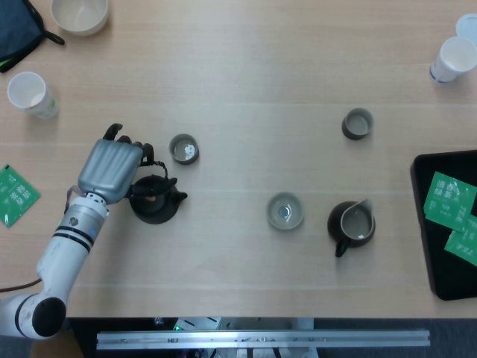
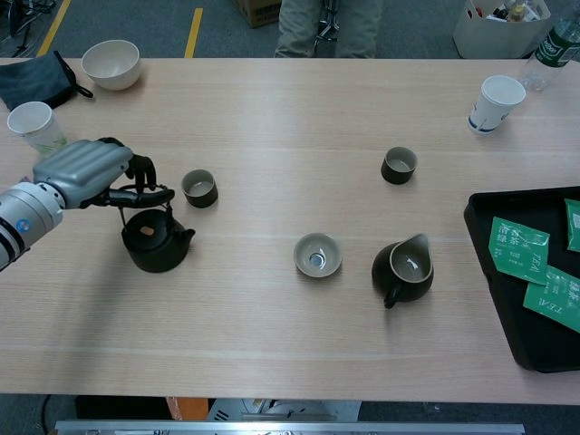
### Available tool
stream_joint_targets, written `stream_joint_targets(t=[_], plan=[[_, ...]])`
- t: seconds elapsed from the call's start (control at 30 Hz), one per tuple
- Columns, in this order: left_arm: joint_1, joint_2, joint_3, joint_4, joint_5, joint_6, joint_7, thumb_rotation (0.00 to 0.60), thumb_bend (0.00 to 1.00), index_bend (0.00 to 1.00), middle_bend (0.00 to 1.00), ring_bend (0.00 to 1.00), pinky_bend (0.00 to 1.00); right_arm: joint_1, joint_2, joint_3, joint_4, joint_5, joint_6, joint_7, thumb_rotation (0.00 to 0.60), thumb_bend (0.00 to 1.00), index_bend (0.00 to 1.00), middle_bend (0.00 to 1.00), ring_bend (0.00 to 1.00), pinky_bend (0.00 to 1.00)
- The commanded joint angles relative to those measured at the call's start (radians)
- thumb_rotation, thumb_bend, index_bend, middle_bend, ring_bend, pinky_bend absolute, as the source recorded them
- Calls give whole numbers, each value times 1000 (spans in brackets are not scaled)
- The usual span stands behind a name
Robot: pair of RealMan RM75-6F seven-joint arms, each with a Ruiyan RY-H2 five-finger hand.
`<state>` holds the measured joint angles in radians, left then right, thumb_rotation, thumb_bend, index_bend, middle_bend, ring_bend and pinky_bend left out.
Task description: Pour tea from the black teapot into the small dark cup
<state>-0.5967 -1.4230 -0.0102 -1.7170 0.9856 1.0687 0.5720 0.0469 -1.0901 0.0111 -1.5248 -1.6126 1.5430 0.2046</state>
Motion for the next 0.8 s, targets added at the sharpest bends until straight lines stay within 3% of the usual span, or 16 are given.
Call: stream_joint_targets(t=[0.03, 0.27, 0.8], plan=[[5, 1, 8, -8, 15, 8, 5, 47, 133, 406, 448, 320, 111, -1, -1, 0, 3, 0, 1, 3, 600, 146, 334, 325, 221, 238], [14, -5, 21, -16, 48, 32, 25, 46, 133, 458, 494, 347, 111, -3, -4, -2, 11, 3, 1, 9, 600, 146, 334, 325, 221, 238], [29, -9, 44, -65, 59, 58, 89, 48, 132, 464, 514, 360, 111, -1, -8, -1, 22, 8, -7, 15, 600, 146, 335, 325, 221, 238]])
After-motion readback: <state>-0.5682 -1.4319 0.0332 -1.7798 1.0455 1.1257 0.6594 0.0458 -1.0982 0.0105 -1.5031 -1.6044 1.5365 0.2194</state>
